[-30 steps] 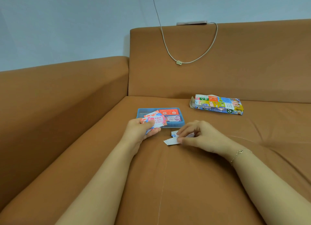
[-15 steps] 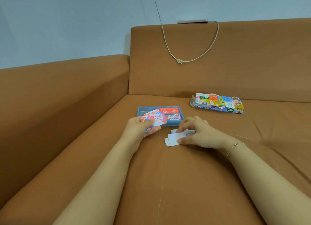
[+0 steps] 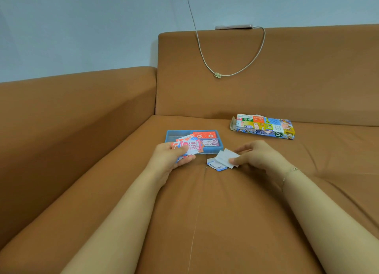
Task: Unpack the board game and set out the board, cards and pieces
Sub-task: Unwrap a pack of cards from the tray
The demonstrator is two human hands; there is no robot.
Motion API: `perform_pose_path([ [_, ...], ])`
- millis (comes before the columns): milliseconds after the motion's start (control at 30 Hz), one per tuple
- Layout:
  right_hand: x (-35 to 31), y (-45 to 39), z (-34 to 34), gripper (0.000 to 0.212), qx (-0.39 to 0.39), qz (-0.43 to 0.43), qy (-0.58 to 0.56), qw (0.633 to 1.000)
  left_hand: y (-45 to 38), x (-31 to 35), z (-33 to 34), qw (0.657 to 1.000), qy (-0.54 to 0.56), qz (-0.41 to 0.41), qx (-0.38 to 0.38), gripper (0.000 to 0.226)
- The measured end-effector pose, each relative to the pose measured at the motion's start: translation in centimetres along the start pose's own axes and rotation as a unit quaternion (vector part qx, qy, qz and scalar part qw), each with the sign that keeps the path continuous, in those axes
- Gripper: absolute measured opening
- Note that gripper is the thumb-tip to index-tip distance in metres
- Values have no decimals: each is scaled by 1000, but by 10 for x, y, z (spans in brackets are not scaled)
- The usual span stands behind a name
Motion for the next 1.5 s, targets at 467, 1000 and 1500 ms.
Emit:
perform_pose_path([
  [467,-17,1,14,42,-39,1,152,988,1,0,2,1000,-13,-6,-1,3],
  [1000,-12,2,4,21,0,-62,-58,996,3,1,2,1000,-30,3,0,2],
  [1500,-38,12,45,27,41,-388,79,917,10,1,15,992,-70,-56,-86,24],
])
Point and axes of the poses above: each hand's wrist, its own y-axis away from the middle knuckle, its own z-axis out of the palm, x = y × z, the point moved 4 cm from there along -y, towards the middle knuckle, and after that the axes turned 4 degrees about -z, right-handed, at the moved point
